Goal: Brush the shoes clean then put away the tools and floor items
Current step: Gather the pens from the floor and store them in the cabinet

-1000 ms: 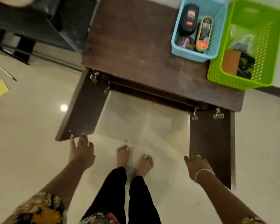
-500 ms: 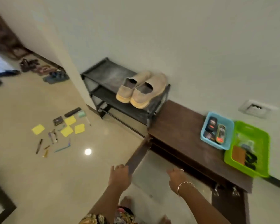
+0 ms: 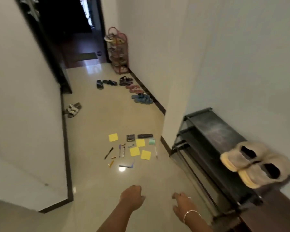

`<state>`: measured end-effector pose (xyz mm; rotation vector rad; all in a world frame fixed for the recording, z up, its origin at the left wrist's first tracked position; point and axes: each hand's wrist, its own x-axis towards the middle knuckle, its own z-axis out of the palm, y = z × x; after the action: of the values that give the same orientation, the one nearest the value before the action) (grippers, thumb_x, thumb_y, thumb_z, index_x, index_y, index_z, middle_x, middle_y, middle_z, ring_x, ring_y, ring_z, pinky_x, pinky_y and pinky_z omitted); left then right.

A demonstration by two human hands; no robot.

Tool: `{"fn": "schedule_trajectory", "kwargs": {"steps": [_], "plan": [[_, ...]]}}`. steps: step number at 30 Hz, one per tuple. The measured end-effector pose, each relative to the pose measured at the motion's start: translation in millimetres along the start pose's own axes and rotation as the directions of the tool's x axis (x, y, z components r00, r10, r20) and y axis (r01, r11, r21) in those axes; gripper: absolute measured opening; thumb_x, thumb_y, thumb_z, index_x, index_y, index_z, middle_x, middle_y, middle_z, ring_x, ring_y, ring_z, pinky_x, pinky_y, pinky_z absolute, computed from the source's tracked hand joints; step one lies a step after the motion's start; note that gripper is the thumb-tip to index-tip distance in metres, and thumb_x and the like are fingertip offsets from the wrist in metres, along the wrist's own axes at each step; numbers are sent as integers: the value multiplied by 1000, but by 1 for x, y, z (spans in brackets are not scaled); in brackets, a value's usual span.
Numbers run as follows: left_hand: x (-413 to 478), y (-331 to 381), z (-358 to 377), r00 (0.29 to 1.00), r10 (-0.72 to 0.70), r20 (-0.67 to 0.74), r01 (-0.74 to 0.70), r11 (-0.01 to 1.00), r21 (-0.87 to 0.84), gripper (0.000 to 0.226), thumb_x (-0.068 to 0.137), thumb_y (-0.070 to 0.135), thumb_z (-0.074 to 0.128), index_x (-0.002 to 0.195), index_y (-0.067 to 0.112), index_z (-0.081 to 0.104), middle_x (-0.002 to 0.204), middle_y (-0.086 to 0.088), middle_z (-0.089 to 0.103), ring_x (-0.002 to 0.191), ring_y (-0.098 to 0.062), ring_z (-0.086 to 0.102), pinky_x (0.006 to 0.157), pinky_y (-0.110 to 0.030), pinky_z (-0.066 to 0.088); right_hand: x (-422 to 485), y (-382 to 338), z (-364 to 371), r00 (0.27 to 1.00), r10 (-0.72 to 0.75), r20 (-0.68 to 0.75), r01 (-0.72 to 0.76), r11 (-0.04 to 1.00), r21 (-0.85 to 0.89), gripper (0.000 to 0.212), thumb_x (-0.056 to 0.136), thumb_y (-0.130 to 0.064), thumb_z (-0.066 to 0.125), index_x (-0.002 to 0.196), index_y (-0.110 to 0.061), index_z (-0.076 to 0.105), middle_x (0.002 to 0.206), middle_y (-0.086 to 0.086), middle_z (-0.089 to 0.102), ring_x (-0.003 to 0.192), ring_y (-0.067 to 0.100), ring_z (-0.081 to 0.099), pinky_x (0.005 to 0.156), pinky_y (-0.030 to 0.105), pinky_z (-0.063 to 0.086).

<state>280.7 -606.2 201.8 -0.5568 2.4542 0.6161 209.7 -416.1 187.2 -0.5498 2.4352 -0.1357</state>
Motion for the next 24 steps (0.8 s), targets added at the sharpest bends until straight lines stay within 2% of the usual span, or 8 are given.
{"fn": "schedule_trajectory", "kwargs": {"steps": [5,11,18,24], "plan": [[16,-69,-64,991,-100,-91,95,994,-59,41,96,36,42,127,11,45,132,-9,48,122,-24,46,96,-30,38,56,-77,-31,998,-70,-1,70,997,-41,38,92,-22,46,129,-20,42,131,6,41,121,25,44,98,29,38],[41,-101,-106,980,-147,-132,132,984,-117,41,95,36,43,128,11,46,132,-7,48,121,-22,47,96,-32,39,114,-115,-65,992,-125,-24,121,986,-111,39,92,-25,48,131,-21,40,129,5,44,120,22,46,96,28,39],[100,-121,-148,976,-194,-100,186,979,-85,42,94,37,46,128,13,46,131,-7,49,120,-22,48,95,-29,39,199,-129,-100,985,-171,24,172,977,-124,38,92,-25,48,129,-21,41,128,6,45,119,23,48,96,29,40],[210,-98,-200,980,-188,-58,186,982,-42,42,94,36,47,129,14,45,134,-5,48,122,-21,46,96,-30,37,308,-109,-151,982,-182,52,187,977,-103,40,92,-20,48,131,-20,40,128,6,46,116,24,50,95,31,42]]}}
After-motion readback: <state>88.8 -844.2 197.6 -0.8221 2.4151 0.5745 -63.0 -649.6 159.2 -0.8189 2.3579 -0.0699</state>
